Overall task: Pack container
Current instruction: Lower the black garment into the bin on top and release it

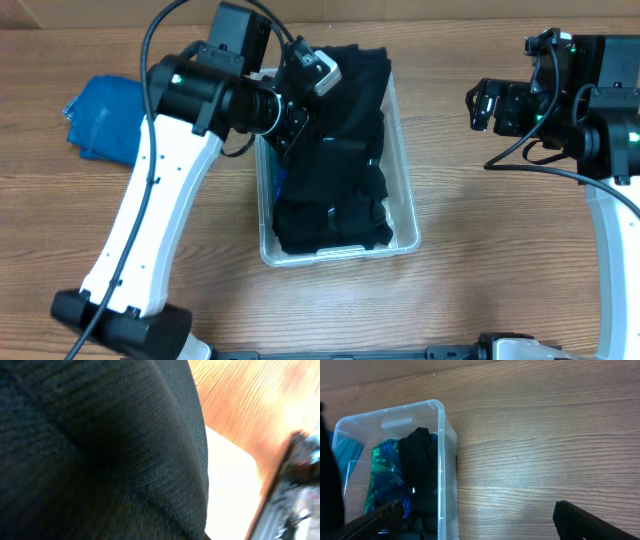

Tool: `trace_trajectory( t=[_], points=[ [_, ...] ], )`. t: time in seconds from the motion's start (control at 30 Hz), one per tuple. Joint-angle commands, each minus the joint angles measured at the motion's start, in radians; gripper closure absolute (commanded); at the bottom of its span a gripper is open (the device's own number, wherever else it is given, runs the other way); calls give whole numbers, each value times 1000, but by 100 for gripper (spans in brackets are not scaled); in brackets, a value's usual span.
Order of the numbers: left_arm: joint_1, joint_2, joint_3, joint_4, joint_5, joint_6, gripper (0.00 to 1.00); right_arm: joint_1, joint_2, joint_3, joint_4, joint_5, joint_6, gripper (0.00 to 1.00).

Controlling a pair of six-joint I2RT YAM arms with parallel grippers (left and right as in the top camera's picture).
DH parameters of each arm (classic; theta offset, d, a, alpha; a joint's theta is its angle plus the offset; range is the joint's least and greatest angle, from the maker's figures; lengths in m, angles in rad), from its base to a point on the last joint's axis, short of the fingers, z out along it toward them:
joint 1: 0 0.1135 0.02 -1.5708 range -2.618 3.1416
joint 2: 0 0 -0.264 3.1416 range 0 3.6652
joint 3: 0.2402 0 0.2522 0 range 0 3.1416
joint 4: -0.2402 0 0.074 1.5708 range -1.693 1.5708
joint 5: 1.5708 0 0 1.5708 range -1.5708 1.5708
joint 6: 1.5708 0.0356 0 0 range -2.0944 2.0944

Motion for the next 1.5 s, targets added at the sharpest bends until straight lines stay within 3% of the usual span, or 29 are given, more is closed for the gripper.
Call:
trace_trajectory(
  t=[0.0, 0.07, 0.13, 0.2, 0.27, 0.5, 0.67, 0.7, 0.73, 0.77, 0.83, 0.9, 1.03, 1.1, 1.17, 1.2, 1.23, 1.27, 1.37, 1.43, 1.47],
  points=[
    [-70, 123, 22, -56, -117, 283, 96, -1, -3, 3, 1, 6, -2, 0],
    [-119, 171, 21, -85, -159, 332, 96, -1, -3, 3, 1, 21, -2, 0],
    [-168, 201, 21, -105, -172, 371, 88, -1, -3, 3, 1, 28, -2, 0],
    [-225, 211, 16, -143, -296, 403, 96, -1, -3, 3, 1, 32, -2, 0],
    [-251, 211, 12, -160, -347, 412, 96, -1, -3, 3, 1, 32, -2, 0],
    [-267, 211, -107, -218, -422, 422, 96, -1, -3, 3, -2, 55, -2, 0],
    [-267, 211, -193, -140, -424, 425, 95, -1, -3, 3, -2, 55, -2, 0],
    [-268, 211, -193, -124, -423, 425, 87, -1, -3, 3, -1, 55, -2, 0],
    [-267, 211, -193, -105, -427, 424, 37, -1, -3, 3, -1, 55, -3, 0],
    [-266, 211, -193, -76, -444, 415, 0, -1, -3, 3, -1, 55, -2, 0],
    [-266, 206, -183, 37, -556, 263, 0, -1, -3, 3, -2, 55, -2, 0],
    [-266, 191, -159, 105, -579, 117, 0, -1, -3, 3, -1, 55, -2, 0],
    [-269, 138, -92, 100, -608, 20, 0, -1, -3, 3, -2, 55, -2, 0],
    [-269, 106, -90, 66, -529, -66, 0, -1, -3, 3, -1, 55, -2, 0],
    [-266, 101, -90, -3, -396, -72, 0, -1, -2, 3, -1, 55, -2, 0],
    [-266, 105, -91, -37, -367, -73, 14, -1, -2, 3, -1, 55, -2, 0],
    [-266, 108, -97, -68, -347, -94, 50, -1, -2, 3, -1, 55, -2, 0],
    [-266, 112, -108, -72, -342, -135, 64, -1, -2, 3, 0, 55, -2, 0],
    [-270, 145, -167, -26, -340, -249, 73, -1, -1, 3, 3, 55, -2, 0],
    [-268, 179, -220, 33, -340, -297, 72, -1, 3, 3, 1, 54, -2, 0],
    [-265, 201, -257, 73, -340, -313, 64, -1, 3, 3, 1, 55, -2, 0]
  ],
)
